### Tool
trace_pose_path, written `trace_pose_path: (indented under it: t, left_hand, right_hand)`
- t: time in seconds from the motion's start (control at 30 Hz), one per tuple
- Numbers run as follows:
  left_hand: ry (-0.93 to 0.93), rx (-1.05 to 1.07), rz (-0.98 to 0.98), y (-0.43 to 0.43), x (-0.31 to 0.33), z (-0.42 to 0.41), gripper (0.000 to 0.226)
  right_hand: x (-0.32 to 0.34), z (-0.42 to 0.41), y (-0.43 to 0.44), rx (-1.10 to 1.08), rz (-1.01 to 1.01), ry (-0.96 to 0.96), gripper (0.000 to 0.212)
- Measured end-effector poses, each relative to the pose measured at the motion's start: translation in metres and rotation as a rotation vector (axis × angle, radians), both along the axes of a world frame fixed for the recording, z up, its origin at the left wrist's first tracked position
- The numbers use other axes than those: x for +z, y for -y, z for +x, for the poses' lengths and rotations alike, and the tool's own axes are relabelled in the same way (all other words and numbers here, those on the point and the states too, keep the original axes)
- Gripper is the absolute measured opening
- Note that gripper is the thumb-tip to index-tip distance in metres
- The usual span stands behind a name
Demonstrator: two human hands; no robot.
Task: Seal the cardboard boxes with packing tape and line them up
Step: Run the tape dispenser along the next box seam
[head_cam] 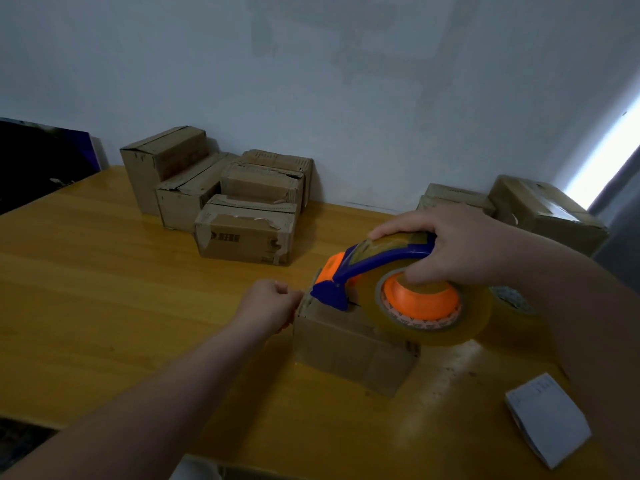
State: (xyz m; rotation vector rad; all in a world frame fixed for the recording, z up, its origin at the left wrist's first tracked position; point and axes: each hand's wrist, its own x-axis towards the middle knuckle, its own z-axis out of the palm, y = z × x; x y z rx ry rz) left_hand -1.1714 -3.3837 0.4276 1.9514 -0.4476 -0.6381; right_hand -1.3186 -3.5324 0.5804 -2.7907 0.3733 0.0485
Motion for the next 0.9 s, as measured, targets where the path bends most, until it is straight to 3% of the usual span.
trace_pose_path:
  t: [0.13,0.17,0.23,0.3,0.37,0.57,0.7,0.8,0.9]
  left_hand:
    - [0.183,-0.189,0.254,-0.008,-0.002,0.003,0.016]
    - [0.214,-0.19,0.243,-0.011,0.0,0.005,0.016]
    - [0.212,-0.15,0.028,-0.016,0.006,0.006,0.024]
    - [0.056,-0.177,-0.205,-0.017,0.015,0.001,0.044]
    - [-0.149,-0.247,-0.296,-0.015,0.017,-0.011,0.063]
    - [-0.089,-0.308,-0.248,-0.018,0.01,-0.023,0.068]
    - [-0.149,-0.426,-0.166,-0.023,0.012,-0.018,0.049]
    - [-0.041,-0.472,-0.125,-0.016,0.02,-0.007,0.083]
    - [0.007,-0.553,-0.1,-0.005,0.03,-0.002,0.083]
  right_hand:
    - [-0.001,0.001,0.001,-0.003,0.002,0.003,0.049]
    - [-0.001,0.001,0.001,0.0,0.001,0.002,0.049]
    - [-0.001,0.0,0.0,0.002,0.002,0.004,0.049]
    - [-0.001,0.0,0.0,-0.002,0.008,0.006,0.048]
    - [-0.001,0.001,0.0,-0.005,0.002,0.005,0.048]
    - [-0.004,0.006,-0.002,-0.014,0.003,0.013,0.047]
    - [-0.004,0.008,-0.002,-0.01,0.002,0.014,0.046]
    - [-0.005,0.006,-0.001,-0.016,0.028,0.023,0.047]
    - [-0.005,0.003,0.002,-0.02,0.045,0.039,0.048]
